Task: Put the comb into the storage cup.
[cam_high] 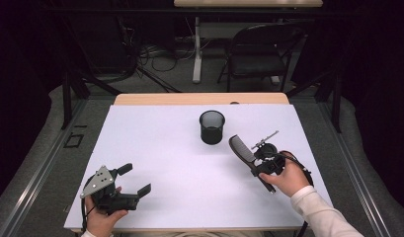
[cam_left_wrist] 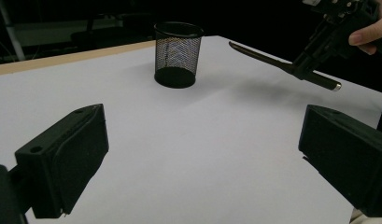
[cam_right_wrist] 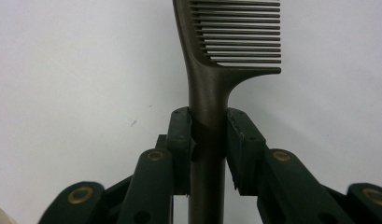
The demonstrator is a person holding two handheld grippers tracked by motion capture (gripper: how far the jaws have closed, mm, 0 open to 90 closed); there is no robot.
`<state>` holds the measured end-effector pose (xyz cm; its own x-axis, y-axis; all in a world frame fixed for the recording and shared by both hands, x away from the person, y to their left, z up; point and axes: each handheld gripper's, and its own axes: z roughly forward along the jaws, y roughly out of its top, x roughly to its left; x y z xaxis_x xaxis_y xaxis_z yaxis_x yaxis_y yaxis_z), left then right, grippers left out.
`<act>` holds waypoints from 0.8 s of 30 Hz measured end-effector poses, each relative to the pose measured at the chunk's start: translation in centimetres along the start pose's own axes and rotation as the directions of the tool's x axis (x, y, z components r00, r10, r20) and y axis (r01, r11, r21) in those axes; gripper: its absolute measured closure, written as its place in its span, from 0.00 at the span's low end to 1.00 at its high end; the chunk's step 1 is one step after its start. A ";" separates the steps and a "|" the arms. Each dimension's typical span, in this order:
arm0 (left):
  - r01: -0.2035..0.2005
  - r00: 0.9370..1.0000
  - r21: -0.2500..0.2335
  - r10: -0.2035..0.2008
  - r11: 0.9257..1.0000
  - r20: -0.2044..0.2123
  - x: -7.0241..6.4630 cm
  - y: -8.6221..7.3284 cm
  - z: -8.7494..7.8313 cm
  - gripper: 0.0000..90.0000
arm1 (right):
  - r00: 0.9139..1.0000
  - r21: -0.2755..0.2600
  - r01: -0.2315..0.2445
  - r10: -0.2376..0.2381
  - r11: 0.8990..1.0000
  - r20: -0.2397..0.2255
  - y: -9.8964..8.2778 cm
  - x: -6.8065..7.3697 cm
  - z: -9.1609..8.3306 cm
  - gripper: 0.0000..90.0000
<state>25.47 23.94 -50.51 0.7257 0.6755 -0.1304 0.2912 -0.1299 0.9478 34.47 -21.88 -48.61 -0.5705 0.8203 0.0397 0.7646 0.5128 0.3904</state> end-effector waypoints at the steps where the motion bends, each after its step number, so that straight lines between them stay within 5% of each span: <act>1: 0.000 1.000 0.000 0.000 1.000 0.001 0.0 0.0 0.0 0.02 | 1.000 0.006 0.008 -0.008 1.000 0.002 0.0 0.0 -0.1 0.81; 14: -0.004 1.000 0.013 0.004 1.000 -0.003 0.0 0.0 0.1 0.04 | 1.000 -0.054 0.029 -0.028 0.998 0.007 0.1 0.6 -0.8 0.81; 24: 0.016 1.000 0.018 -0.016 1.000 -0.006 0.2 -0.1 0.1 0.06 | 0.995 -0.117 0.095 -0.093 0.989 0.021 0.1 1.2 -1.2 0.81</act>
<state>25.64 23.99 -50.64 0.7172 0.6819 -0.1436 0.3137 -0.1319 0.9403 33.53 -21.20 -47.38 -0.6325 0.7744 -0.0162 0.6668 0.5549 0.4975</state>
